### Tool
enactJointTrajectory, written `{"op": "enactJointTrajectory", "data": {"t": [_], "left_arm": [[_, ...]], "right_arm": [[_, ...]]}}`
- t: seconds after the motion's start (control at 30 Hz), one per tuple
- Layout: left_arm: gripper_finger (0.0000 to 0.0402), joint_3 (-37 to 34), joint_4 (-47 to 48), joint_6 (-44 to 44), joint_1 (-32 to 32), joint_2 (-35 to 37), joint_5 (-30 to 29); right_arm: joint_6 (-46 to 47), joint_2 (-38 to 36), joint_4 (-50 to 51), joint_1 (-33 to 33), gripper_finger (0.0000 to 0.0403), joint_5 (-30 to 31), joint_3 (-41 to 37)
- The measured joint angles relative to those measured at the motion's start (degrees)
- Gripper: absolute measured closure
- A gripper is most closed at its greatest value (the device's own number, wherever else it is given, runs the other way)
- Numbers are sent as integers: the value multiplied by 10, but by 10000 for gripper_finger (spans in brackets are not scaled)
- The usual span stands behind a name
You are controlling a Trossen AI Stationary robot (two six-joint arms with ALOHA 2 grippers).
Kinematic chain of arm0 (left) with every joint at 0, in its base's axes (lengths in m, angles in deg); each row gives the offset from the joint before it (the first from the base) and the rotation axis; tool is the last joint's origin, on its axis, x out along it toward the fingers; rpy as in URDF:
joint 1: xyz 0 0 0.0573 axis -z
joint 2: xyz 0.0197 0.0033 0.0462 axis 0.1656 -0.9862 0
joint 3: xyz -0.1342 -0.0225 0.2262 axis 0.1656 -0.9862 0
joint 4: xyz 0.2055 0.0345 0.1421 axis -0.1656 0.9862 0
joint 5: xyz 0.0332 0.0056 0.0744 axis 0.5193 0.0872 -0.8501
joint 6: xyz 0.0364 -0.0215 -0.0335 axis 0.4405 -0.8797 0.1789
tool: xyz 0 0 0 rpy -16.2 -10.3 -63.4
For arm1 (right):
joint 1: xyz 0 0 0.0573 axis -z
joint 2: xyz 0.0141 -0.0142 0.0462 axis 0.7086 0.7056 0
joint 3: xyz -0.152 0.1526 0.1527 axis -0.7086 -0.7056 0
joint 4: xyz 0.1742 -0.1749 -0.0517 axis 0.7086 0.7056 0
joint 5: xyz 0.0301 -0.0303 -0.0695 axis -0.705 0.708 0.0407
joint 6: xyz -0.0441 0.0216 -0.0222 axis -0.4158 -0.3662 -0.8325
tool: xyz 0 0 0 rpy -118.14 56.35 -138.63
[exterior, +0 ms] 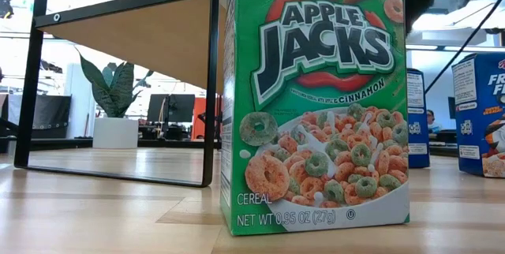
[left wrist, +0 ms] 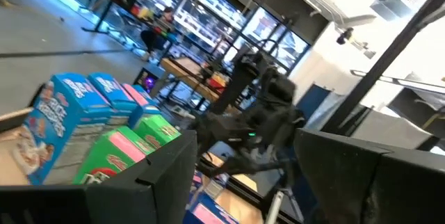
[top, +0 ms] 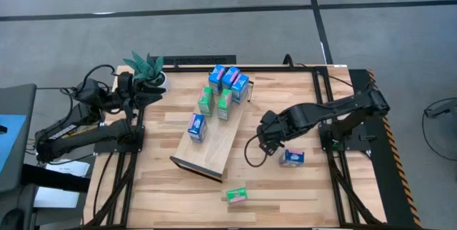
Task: Stack cereal on shelf
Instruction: Put the top dark blue cereal box on the shelf aligned with the other dark blue cereal box
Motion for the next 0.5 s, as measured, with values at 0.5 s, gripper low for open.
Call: {"op": "enactJointTrajectory", "data": {"t": [0.5], "left_arm": [[115,0,6,-1,0,0,18]], "right_arm": [[19,14,-67,50,61,-13,-75]]}}
